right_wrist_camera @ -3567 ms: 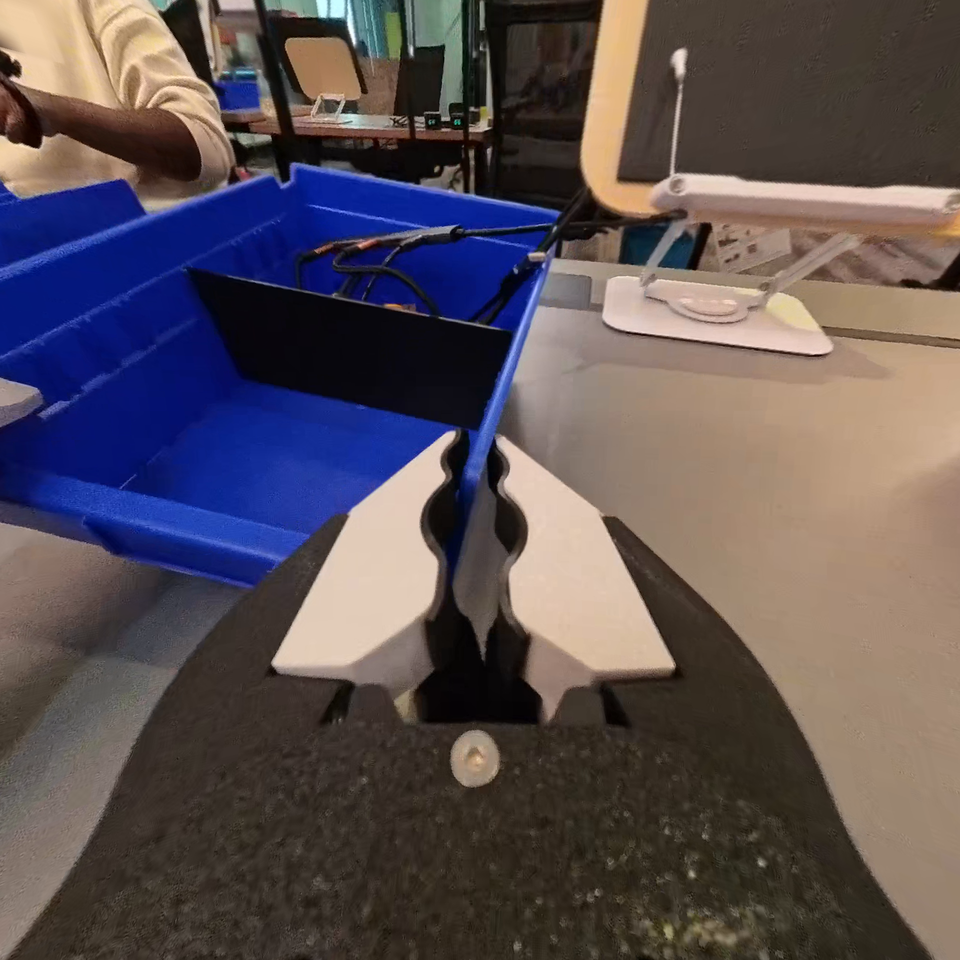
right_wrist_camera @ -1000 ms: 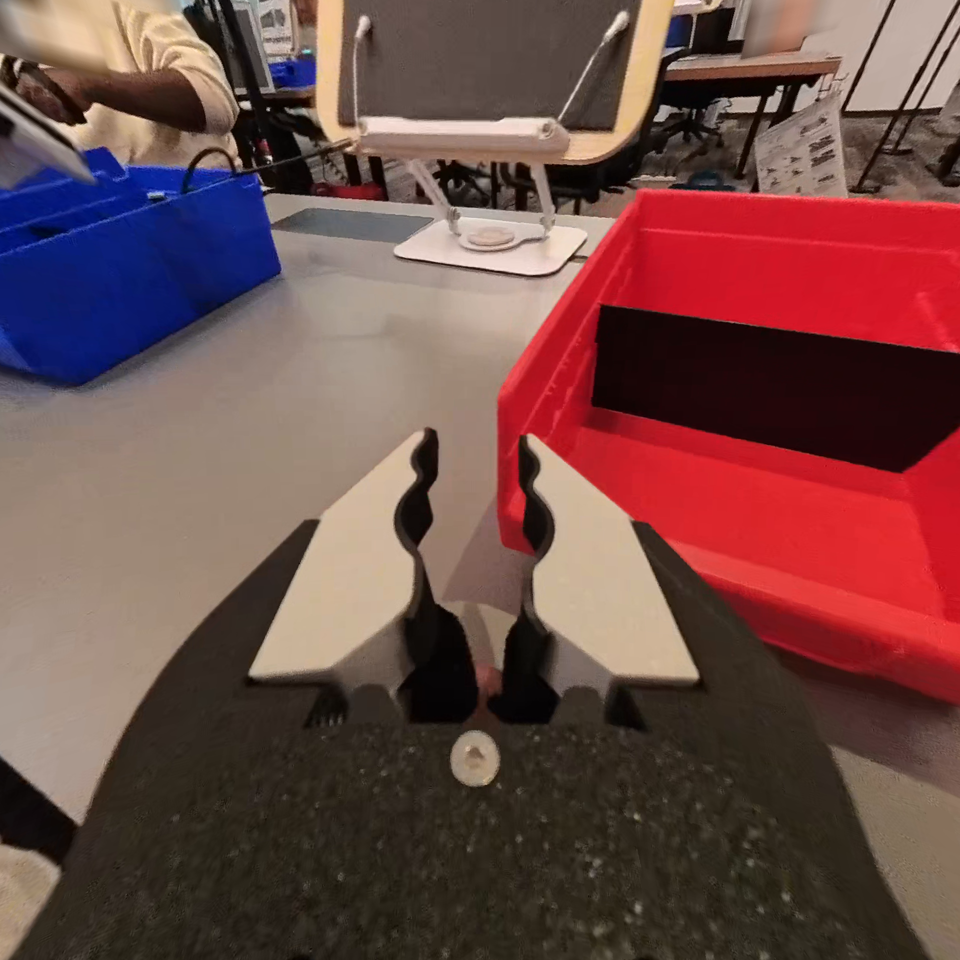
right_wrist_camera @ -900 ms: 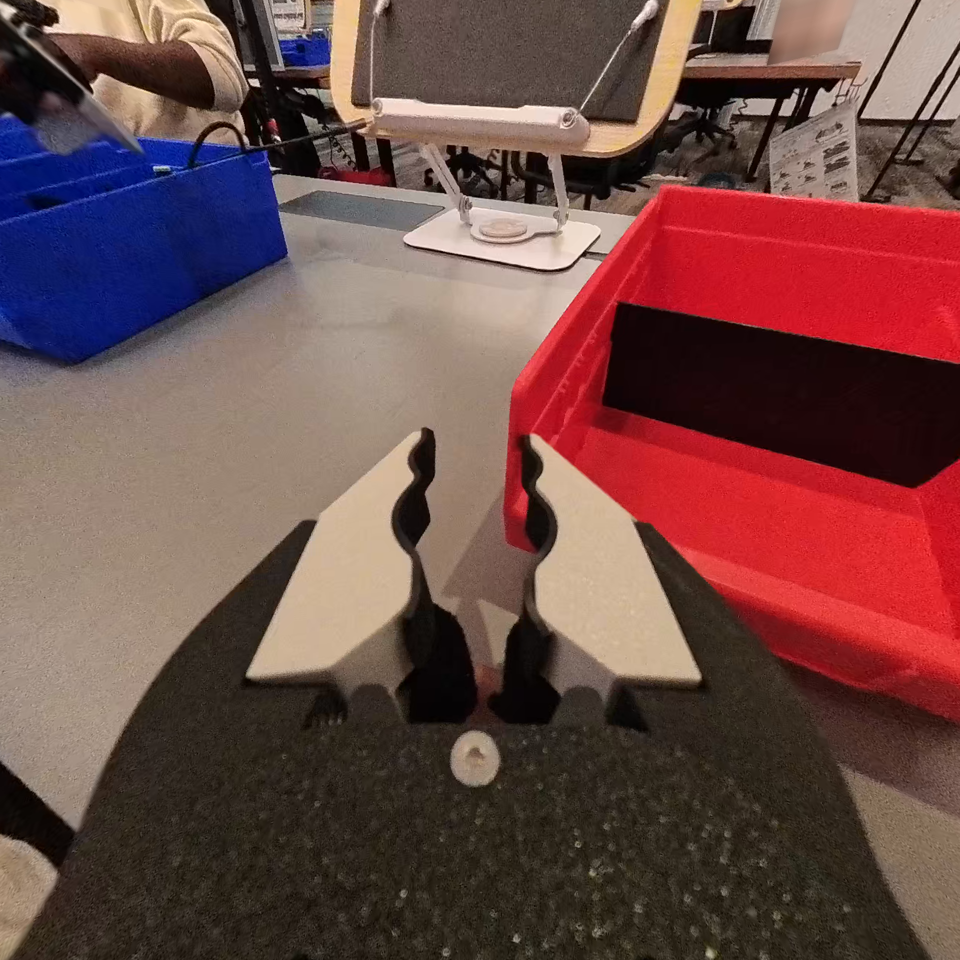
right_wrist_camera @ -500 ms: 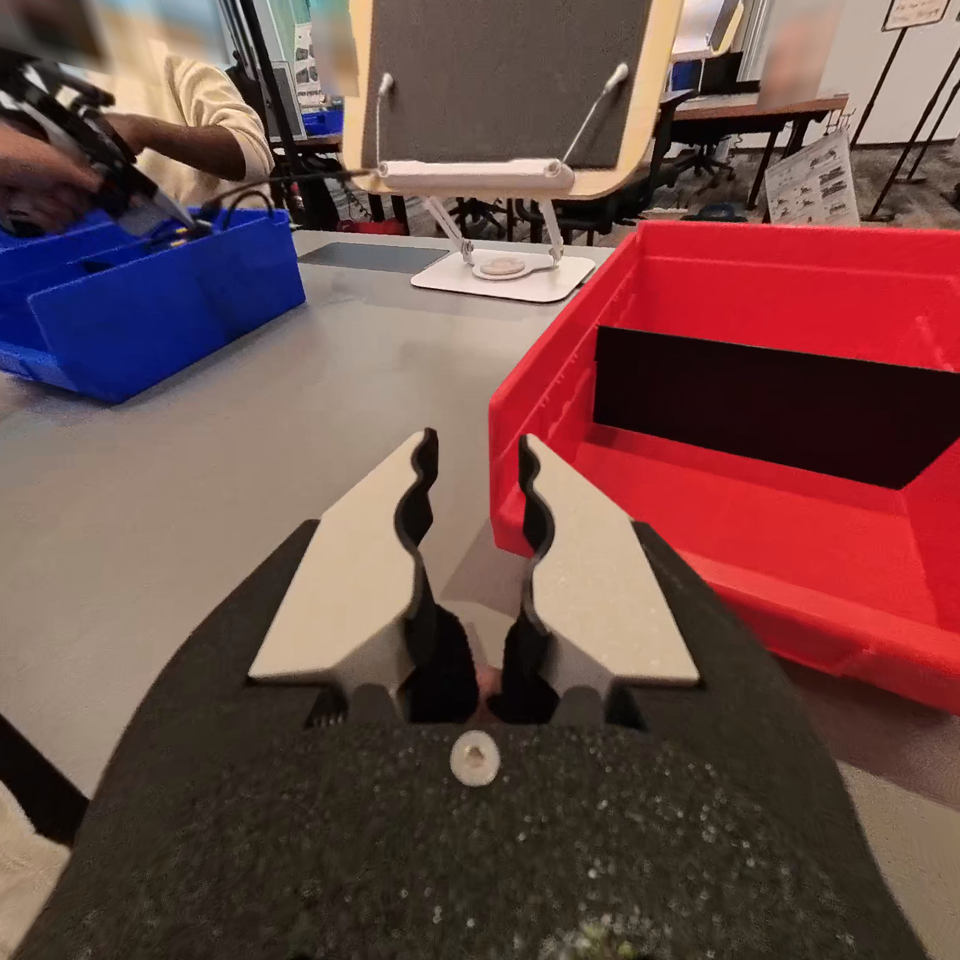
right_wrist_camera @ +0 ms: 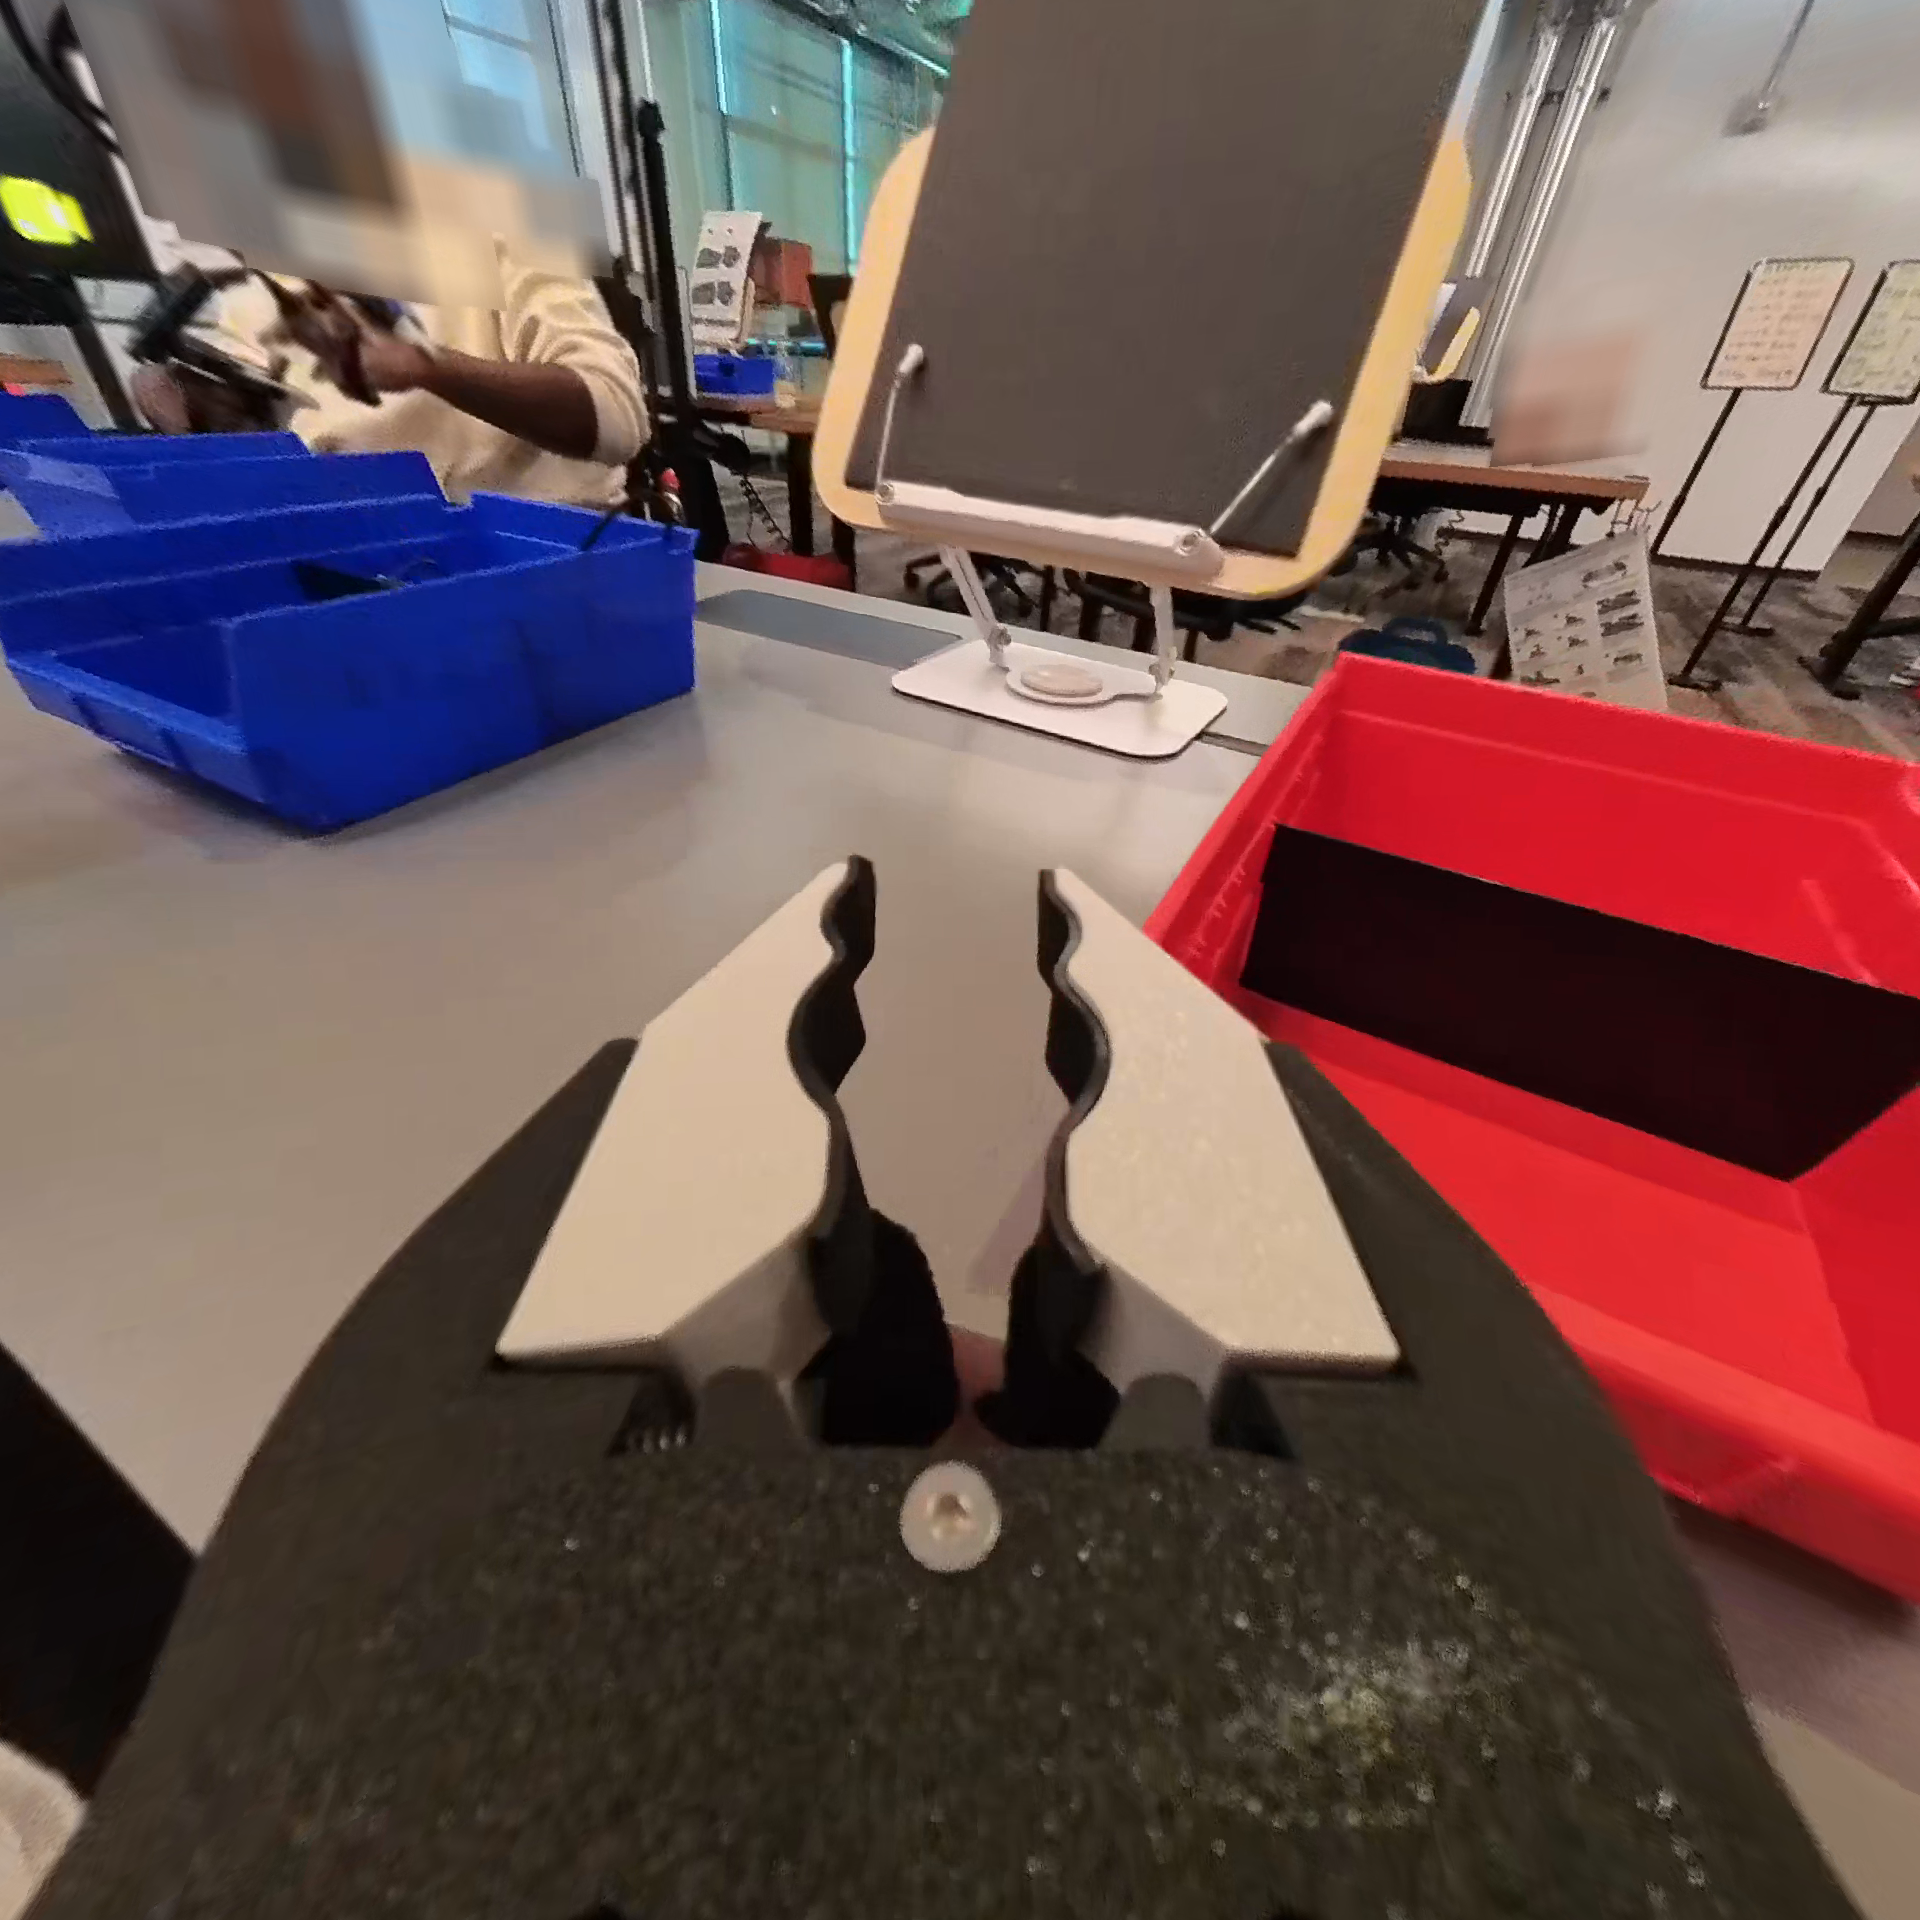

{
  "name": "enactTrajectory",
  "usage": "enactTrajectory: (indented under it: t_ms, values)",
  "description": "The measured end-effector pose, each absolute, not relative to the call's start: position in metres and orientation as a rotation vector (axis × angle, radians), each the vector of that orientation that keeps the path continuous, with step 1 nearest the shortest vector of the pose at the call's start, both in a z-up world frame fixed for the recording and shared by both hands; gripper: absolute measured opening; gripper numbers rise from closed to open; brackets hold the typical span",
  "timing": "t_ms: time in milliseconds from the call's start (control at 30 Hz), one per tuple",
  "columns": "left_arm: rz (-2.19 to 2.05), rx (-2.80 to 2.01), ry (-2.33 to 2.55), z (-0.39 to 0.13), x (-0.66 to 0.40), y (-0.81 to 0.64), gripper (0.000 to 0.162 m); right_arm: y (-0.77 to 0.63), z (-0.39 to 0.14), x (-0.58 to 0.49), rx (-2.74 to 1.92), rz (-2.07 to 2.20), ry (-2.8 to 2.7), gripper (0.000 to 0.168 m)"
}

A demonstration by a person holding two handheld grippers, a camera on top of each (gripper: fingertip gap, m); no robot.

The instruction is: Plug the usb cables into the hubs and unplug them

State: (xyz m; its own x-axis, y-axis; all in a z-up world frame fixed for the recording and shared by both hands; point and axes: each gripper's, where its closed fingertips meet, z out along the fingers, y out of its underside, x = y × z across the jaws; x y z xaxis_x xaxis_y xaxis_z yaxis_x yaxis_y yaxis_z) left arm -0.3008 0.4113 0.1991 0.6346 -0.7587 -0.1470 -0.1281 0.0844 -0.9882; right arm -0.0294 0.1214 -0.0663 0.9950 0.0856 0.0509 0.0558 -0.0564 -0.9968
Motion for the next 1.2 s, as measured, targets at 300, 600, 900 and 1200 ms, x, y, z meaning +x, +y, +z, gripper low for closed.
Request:
enactTrajectory:
  t_ms: [300,600,900,1200]
  values:
    - [-0.612,-1.194,1.026,0.182,-0.189,0.296,0.009,0.145,0.007,-0.074,-1.537,0.451,-0.042,0.041]
    - [-0.551,-1.265,0.933,0.058,-0.103,0.240,0.009,0.193,0.057,-0.077,-1.632,0.847,0.063,0.046]
    - [-0.323,-1.117,1.044,0.014,-0.080,0.200,0.009,0.216,0.025,-0.088,-1.645,0.972,0.083,0.011]
    - [-0.663,-1.457,1.335,-0.021,-0.124,0.193,0.033,0.221,0.006,-0.086,-1.806,0.613,-0.328,0.007]
